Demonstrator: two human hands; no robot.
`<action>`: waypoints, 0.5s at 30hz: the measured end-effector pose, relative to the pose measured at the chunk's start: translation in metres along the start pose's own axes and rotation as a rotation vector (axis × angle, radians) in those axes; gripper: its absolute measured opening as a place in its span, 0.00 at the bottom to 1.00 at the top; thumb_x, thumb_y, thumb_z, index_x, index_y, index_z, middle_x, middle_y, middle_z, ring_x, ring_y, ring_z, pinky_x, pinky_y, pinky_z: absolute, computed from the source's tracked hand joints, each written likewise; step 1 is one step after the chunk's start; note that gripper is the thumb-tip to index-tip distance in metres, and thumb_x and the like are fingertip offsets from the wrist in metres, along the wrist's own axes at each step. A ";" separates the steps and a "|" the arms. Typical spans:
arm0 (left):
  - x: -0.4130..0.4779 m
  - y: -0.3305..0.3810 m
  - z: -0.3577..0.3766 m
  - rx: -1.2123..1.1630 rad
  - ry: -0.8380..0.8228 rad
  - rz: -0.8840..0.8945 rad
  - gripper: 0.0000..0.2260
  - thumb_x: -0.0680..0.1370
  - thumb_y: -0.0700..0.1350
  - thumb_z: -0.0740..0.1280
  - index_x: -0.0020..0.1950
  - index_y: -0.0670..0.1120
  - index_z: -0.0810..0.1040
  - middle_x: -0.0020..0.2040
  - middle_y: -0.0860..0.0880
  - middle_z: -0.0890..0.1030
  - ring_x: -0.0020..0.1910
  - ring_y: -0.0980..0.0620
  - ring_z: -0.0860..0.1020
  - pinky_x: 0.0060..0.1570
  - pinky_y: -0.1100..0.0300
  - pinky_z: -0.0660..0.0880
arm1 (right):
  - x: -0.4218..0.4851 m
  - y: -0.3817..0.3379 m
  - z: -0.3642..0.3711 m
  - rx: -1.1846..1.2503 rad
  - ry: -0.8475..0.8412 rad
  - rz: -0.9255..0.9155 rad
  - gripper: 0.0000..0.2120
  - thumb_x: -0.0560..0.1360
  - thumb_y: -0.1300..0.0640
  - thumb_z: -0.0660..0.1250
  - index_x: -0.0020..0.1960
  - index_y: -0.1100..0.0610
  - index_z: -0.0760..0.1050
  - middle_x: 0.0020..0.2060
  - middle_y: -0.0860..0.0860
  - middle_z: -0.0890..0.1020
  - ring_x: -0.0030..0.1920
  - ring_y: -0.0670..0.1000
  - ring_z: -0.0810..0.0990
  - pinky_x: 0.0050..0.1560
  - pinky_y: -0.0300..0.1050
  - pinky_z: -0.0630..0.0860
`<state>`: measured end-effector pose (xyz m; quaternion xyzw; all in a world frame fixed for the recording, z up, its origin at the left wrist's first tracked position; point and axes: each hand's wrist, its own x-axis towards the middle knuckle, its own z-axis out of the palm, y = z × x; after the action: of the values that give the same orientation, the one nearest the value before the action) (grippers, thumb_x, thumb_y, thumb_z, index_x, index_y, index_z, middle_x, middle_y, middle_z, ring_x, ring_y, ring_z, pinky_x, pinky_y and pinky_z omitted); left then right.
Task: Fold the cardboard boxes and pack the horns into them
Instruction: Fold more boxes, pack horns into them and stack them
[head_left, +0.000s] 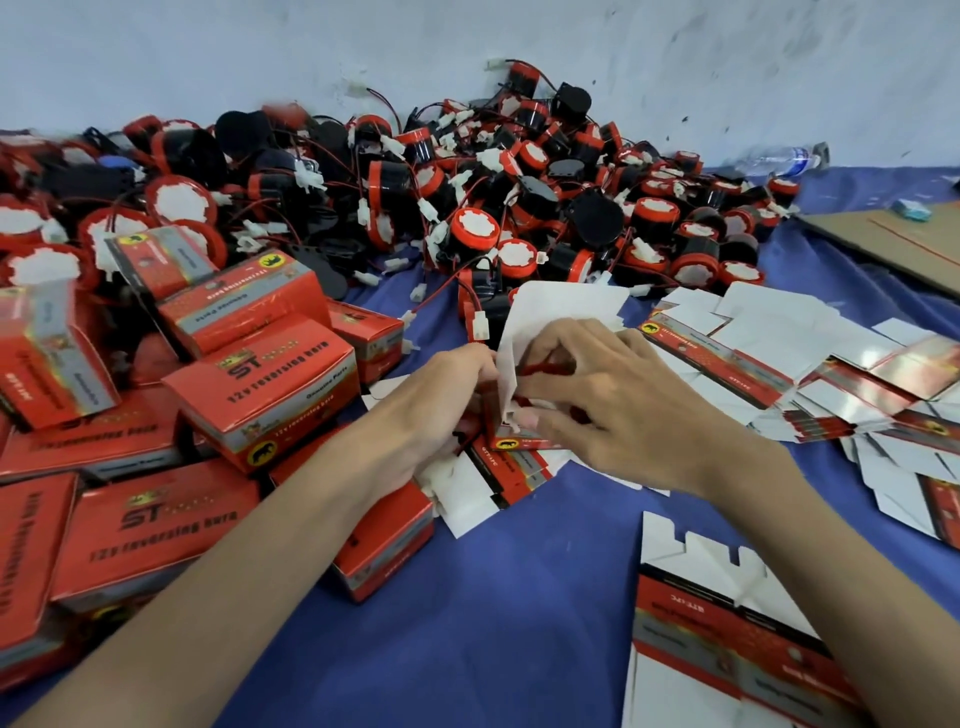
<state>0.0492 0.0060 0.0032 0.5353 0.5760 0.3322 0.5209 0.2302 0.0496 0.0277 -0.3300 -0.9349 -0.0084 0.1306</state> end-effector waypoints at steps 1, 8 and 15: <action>0.001 0.005 0.001 -0.005 0.022 -0.002 0.13 0.82 0.46 0.59 0.38 0.48 0.73 0.31 0.48 0.77 0.32 0.52 0.74 0.35 0.59 0.70 | 0.000 -0.003 0.002 -0.044 0.033 -0.005 0.21 0.77 0.42 0.52 0.55 0.48 0.81 0.52 0.51 0.75 0.54 0.52 0.72 0.48 0.52 0.68; 0.011 0.017 0.005 0.027 0.140 0.002 0.20 0.66 0.69 0.63 0.47 0.57 0.81 0.47 0.57 0.84 0.50 0.56 0.81 0.59 0.51 0.75 | 0.000 -0.008 0.002 0.010 0.131 0.016 0.09 0.73 0.51 0.66 0.48 0.49 0.84 0.53 0.52 0.79 0.53 0.55 0.77 0.48 0.51 0.69; 0.009 0.017 0.007 0.069 0.161 0.037 0.17 0.75 0.67 0.62 0.50 0.56 0.79 0.50 0.54 0.83 0.51 0.54 0.81 0.60 0.50 0.74 | 0.003 -0.002 0.000 0.124 0.094 0.009 0.06 0.72 0.49 0.68 0.44 0.46 0.84 0.50 0.47 0.77 0.51 0.47 0.71 0.49 0.49 0.65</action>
<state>0.0613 0.0169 0.0154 0.5350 0.6172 0.3638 0.4478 0.2264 0.0499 0.0283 -0.3247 -0.9250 0.0348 0.1943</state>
